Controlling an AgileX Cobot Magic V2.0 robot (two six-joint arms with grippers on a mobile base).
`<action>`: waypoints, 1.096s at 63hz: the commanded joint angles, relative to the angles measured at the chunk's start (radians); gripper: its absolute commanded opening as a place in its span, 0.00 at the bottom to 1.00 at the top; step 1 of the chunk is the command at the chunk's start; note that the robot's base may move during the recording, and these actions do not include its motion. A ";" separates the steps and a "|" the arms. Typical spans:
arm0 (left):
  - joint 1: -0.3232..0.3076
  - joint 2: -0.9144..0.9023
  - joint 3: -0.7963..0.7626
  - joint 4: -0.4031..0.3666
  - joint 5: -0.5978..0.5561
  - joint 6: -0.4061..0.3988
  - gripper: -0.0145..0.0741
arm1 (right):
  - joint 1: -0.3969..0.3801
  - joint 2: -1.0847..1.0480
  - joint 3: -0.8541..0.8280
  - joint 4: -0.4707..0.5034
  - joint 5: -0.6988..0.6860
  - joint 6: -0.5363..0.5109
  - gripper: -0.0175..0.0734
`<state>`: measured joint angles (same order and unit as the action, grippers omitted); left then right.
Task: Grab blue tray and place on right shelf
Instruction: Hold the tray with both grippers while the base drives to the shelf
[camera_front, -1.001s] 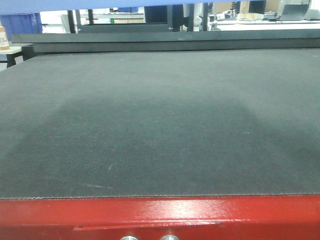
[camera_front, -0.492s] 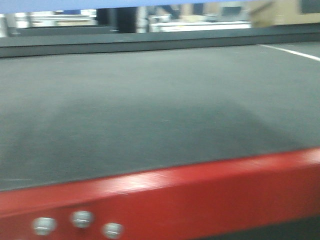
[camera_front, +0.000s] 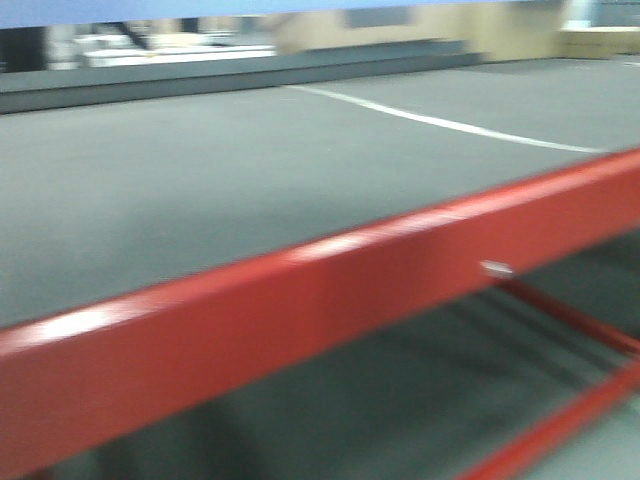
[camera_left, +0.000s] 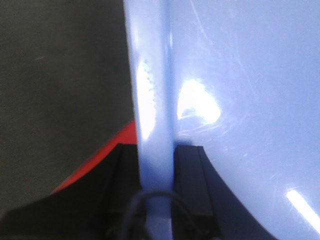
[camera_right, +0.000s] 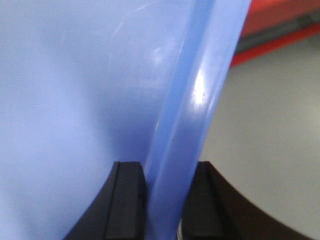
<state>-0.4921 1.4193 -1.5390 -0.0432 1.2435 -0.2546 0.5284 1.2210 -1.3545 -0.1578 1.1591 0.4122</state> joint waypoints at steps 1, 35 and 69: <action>-0.009 -0.033 -0.032 0.030 0.015 0.026 0.11 | 0.000 -0.027 -0.027 -0.036 -0.049 -0.041 0.25; -0.009 -0.033 -0.032 0.030 0.015 0.026 0.11 | 0.000 -0.027 -0.027 -0.036 -0.049 -0.041 0.25; -0.009 -0.033 -0.032 0.030 0.015 0.026 0.11 | 0.000 -0.027 -0.027 -0.036 -0.049 -0.041 0.25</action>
<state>-0.4921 1.4193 -1.5390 -0.0432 1.2435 -0.2546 0.5284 1.2210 -1.3545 -0.1578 1.1608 0.4122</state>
